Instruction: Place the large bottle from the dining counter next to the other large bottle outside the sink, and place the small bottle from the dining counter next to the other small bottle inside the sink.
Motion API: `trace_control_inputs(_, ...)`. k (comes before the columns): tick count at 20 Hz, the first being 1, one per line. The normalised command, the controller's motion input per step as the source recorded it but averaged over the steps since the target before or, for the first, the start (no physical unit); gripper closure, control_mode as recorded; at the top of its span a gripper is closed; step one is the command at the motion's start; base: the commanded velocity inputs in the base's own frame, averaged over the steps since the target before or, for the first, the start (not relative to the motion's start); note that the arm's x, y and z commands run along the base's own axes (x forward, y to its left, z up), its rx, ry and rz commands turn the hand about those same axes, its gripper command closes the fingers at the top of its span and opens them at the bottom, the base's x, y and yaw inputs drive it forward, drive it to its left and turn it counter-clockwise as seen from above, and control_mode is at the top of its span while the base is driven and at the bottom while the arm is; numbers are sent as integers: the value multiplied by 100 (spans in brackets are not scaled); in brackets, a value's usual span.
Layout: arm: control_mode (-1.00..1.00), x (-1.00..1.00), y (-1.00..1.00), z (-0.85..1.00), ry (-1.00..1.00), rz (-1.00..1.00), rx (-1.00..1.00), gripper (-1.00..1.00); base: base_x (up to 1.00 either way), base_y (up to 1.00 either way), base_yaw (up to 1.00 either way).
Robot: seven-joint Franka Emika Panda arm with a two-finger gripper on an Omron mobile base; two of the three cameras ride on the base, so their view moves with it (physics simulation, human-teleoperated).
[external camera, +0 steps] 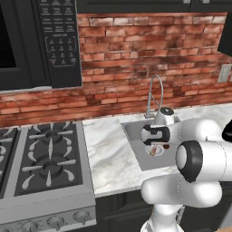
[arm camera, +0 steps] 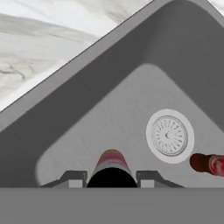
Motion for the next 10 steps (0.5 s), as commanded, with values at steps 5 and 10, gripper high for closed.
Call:
trace_control_inputs(5, -100, 12, -2, -27, 0, 0, 3, 100, 0, 0, 0)
trace_control_inputs(10, -100, 12, -1, -28, 0, 0, 2, 100, 0, 0, 0)
